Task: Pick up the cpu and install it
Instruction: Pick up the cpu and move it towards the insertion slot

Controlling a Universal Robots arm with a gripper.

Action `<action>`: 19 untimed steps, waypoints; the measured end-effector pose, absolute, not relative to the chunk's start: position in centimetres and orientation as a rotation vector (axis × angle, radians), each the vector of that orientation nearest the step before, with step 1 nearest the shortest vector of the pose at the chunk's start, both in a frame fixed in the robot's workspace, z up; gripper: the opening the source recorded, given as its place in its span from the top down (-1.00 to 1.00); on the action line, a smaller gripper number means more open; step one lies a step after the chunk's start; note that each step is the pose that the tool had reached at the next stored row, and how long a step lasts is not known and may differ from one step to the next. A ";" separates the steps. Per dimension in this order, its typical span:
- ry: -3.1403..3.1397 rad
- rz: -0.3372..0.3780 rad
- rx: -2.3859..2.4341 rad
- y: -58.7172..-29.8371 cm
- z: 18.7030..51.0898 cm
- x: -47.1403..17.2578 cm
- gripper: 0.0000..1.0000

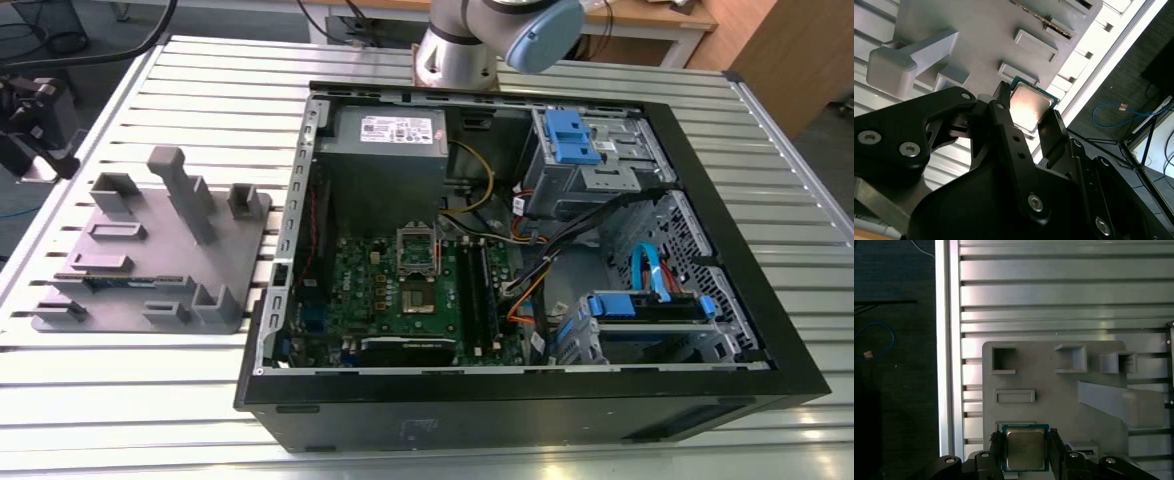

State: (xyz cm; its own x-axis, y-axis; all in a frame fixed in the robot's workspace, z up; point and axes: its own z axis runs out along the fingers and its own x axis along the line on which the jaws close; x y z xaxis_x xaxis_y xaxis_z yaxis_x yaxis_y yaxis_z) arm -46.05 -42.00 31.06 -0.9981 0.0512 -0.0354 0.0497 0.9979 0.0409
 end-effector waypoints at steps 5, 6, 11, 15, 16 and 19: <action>3.104 0.062 0.078 -42.0 31.3 -46.0 0.06; 3.104 0.062 0.078 -42.0 31.3 -46.0 0.06; 3.104 0.062 0.078 -42.0 31.5 -46.0 0.06; 3.103 0.062 0.078 -42.0 31.6 -46.0 0.06; 3.104 0.062 0.078 -42.0 31.7 -46.0 0.06; 3.104 0.062 0.078 -42.0 31.8 -46.0 0.06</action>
